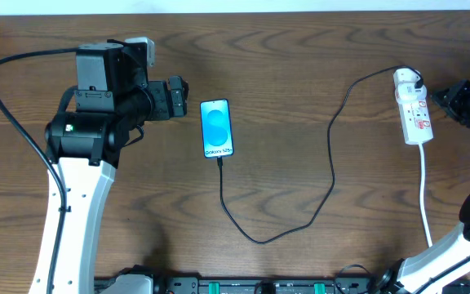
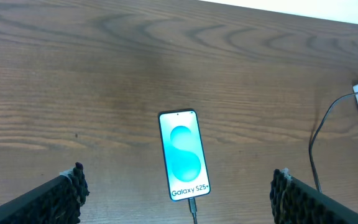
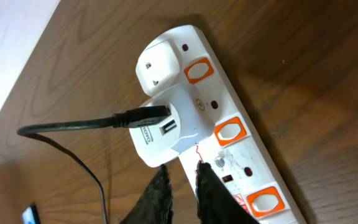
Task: Plug charger to phone and switch on socket
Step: 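Lower the right gripper onto the switch beside the charger plug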
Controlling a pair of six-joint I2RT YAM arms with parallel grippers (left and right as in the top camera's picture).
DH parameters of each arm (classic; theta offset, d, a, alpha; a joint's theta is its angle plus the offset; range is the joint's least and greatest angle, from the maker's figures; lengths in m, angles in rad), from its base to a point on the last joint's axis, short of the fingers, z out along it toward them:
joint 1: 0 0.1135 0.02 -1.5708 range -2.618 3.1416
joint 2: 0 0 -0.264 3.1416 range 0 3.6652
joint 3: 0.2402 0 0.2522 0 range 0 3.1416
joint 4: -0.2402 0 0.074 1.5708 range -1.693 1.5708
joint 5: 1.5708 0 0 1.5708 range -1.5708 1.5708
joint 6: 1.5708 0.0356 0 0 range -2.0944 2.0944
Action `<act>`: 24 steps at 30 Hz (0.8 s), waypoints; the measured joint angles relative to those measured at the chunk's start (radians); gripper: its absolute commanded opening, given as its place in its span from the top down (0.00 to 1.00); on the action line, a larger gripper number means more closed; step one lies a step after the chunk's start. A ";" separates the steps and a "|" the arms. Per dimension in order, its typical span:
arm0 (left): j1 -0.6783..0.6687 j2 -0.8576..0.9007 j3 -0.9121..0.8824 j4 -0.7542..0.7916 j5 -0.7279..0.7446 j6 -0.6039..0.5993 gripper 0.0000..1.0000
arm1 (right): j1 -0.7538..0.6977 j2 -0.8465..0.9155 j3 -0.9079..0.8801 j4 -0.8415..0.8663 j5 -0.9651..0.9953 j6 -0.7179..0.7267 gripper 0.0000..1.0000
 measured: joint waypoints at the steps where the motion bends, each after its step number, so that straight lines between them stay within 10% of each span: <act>1: 0.000 0.000 0.000 0.000 0.000 0.000 0.05 | 0.000 0.000 0.000 0.000 0.002 -0.001 0.97; 24: 0.000 0.000 0.000 0.000 0.000 0.000 0.05 | 0.000 0.000 0.000 0.030 0.022 -0.001 0.99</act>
